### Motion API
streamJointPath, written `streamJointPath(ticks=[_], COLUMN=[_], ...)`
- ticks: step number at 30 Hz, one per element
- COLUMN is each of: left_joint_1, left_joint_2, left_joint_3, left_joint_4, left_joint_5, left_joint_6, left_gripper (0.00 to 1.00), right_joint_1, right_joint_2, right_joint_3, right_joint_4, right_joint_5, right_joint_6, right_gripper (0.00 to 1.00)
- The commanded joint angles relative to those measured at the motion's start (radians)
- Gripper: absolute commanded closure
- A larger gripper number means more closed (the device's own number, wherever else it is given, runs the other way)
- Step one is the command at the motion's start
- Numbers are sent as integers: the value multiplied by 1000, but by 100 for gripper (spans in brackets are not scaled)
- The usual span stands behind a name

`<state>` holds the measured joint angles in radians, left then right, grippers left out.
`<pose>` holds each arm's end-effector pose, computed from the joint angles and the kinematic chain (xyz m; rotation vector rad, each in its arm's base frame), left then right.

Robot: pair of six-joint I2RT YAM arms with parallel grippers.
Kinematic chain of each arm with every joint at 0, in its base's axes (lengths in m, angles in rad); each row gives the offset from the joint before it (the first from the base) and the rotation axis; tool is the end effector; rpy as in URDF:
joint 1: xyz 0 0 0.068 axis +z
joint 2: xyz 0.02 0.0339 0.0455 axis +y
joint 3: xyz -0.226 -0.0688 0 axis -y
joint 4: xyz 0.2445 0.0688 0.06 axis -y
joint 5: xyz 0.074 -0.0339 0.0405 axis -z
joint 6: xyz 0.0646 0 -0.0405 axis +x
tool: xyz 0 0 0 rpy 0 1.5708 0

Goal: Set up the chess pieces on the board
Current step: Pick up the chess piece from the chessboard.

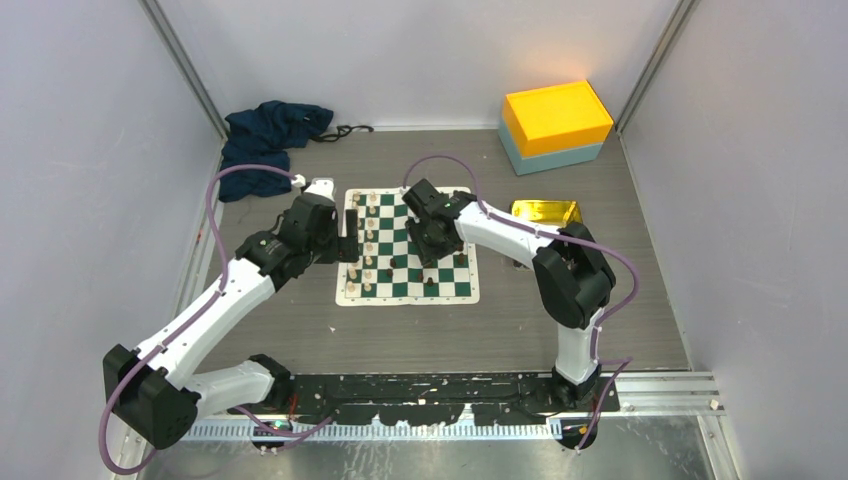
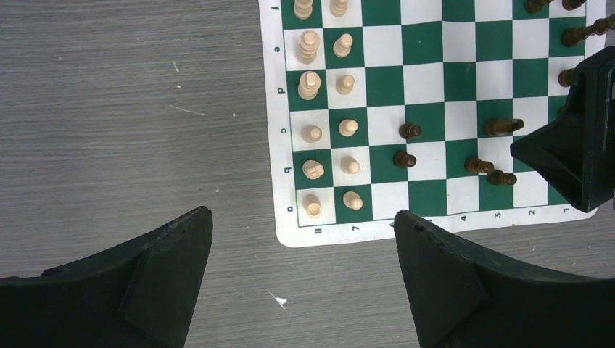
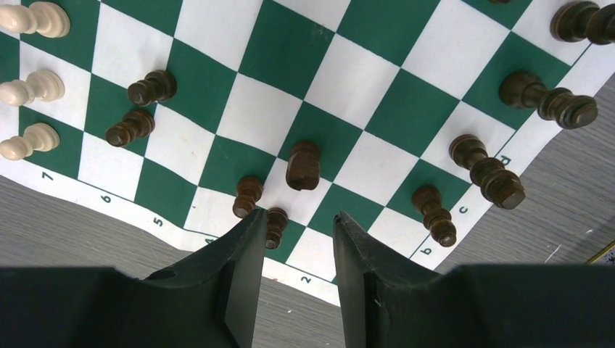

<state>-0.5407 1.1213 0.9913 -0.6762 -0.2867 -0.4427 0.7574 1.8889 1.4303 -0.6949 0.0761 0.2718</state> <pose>0.2376 -0.1213 0.2467 -0.0210 2.3399 -0.1462 0.2886 0.2661 0.1472 -0.6361 2.6600 0.1944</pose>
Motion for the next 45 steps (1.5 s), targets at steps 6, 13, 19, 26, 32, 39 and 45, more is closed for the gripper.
streamJointPath(ticks=[6, 13, 19, 26, 32, 39, 45], left_joint_1=[6, 5, 5, 5, 5, 5, 5], left_joint_2=[-35, -35, -30, -26, -29, -28, -32], left_joint_3=[-4, -7, -9, -11, -13, -11, -12], left_joint_4=[26, 24, 25, 25, 25, 27, 27], left_joint_5=[-1, -9, -9, -8, -8, -5, -3], left_joint_6=[-11, -11, -9, -9, -11, -13, -17], left_gripper=[4, 4, 4, 4, 4, 4, 4], right_joint_1=[1, 1, -3, -12, -17, -17, -18], right_joint_2=[11, 40, 54, 65, 69, 50, 31], right_joint_3=[44, 53, 55, 50, 44, 38, 52], right_joint_4=[60, 67, 75, 81, 82, 87, 75], right_joint_5=[-13, -14, -12, -14, -13, -3, 3], right_joint_6=[-22, -23, -23, -18, -14, -7, -13], right_gripper=[55, 55, 56, 61, 71, 84, 86])
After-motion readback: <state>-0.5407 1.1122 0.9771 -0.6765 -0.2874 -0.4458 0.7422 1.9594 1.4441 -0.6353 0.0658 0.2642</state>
